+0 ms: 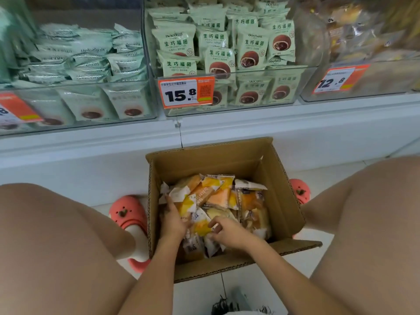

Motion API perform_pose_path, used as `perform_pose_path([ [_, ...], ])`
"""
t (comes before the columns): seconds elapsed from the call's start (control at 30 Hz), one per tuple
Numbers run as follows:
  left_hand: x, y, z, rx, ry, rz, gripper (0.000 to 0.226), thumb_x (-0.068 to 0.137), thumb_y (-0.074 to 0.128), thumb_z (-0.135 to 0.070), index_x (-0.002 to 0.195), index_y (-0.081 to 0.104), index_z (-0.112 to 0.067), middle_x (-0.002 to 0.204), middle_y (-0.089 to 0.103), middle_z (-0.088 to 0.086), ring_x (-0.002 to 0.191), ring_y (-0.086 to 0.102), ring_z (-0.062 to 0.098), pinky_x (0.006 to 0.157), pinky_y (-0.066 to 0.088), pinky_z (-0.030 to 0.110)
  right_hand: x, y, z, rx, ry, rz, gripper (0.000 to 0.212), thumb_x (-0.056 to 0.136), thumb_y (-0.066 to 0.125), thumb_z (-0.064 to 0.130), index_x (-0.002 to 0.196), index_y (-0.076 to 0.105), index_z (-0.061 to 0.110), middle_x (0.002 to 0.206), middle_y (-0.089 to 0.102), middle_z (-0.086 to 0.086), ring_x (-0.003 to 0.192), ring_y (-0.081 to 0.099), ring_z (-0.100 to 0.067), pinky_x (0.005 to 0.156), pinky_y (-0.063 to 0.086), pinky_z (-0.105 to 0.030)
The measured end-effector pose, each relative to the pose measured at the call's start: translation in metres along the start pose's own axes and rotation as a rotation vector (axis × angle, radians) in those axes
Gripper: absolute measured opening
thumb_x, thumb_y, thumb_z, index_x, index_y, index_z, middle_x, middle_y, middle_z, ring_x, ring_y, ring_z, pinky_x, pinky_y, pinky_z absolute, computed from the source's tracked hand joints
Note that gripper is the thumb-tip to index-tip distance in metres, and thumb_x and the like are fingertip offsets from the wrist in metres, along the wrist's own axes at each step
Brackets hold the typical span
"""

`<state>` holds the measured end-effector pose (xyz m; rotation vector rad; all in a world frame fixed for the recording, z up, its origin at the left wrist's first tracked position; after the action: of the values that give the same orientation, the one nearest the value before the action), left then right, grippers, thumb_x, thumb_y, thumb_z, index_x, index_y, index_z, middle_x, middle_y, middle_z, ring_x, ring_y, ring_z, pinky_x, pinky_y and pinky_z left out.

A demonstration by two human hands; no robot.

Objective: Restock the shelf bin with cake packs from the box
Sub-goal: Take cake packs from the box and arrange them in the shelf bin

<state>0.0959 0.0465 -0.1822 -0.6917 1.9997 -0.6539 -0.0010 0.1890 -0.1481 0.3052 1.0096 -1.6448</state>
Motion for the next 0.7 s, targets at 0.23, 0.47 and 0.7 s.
perform_pose_path([
  [0.23, -0.02, -0.005, -0.015, -0.135, 0.002, -0.091, 0.091, 0.091, 0.059, -0.023, 0.152, -0.009, -0.021, 0.116, 0.059, 0.017, 0.101, 0.06, 0.031, 0.075, 0.046, 0.034, 0.003, -0.01, 0.012, 0.106, -0.009, -0.057, 0.031, 0.093, 0.057, 0.025, 0.122, 0.054, 0.016, 0.111, 0.06, -0.011, 0.096, 0.06, -0.021, 0.079, 0.05, -0.031],
  [0.47, -0.037, -0.005, -0.043, -0.444, 0.168, -0.003, 0.095, 0.09, 0.064, -0.014, 0.152, -0.008, -0.022, 0.133, 0.051, 0.009, 0.117, 0.054, 0.025, 0.083, 0.045, 0.027, 0.001, -0.014, 0.014, 0.263, 0.024, -0.033, 0.063, 0.094, 0.047, 0.048, 0.146, 0.025, 0.023, 0.143, 0.04, -0.006, 0.121, 0.049, -0.022, 0.085, 0.048, -0.03],
  [0.7, -0.044, -0.022, -0.065, -1.263, 0.121, 0.337, 0.035, 0.094, 0.051, -0.017, 0.128, 0.051, -0.007, 0.114, 0.064, 0.014, 0.098, 0.065, 0.023, 0.074, 0.056, 0.034, -0.017, -0.031, 0.031, 0.513, -0.23, -0.165, 0.048, 0.097, 0.034, 0.05, 0.141, 0.039, 0.033, 0.151, 0.03, 0.007, 0.14, 0.026, -0.013, 0.111, 0.028, -0.033],
])
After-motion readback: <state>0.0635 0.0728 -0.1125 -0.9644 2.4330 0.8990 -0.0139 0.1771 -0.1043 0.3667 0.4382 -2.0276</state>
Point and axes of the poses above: each hand's wrist, its own x-axis towards the middle knuckle, its own y-axis out of the palm, z = x × y, the point moved 2 cm from there along x, towards the middle knuckle
